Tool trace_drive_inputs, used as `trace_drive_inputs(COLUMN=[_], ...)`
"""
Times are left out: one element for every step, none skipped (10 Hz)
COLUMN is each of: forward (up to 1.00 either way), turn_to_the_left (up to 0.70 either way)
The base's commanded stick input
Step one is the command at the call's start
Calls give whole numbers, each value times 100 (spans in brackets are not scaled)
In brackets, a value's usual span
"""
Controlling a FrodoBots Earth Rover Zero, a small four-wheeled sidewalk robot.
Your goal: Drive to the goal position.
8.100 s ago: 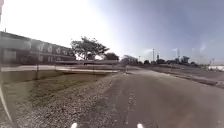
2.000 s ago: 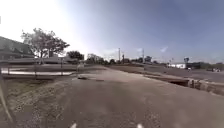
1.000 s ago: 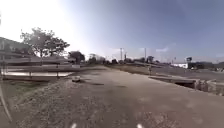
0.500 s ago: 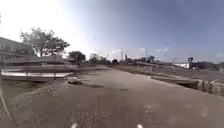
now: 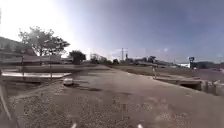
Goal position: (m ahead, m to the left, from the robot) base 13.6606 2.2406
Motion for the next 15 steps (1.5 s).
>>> trace_drive_inputs(forward=[70, 70, 70, 70, 70, 70, 70, 70, 70, 70, 70, 70, 70, 70, 70], turn_to_the_left=[0, 0, 0, 0, 0, 0, 0, 0, 0, 0, 0, 0, 0, 0, 0])
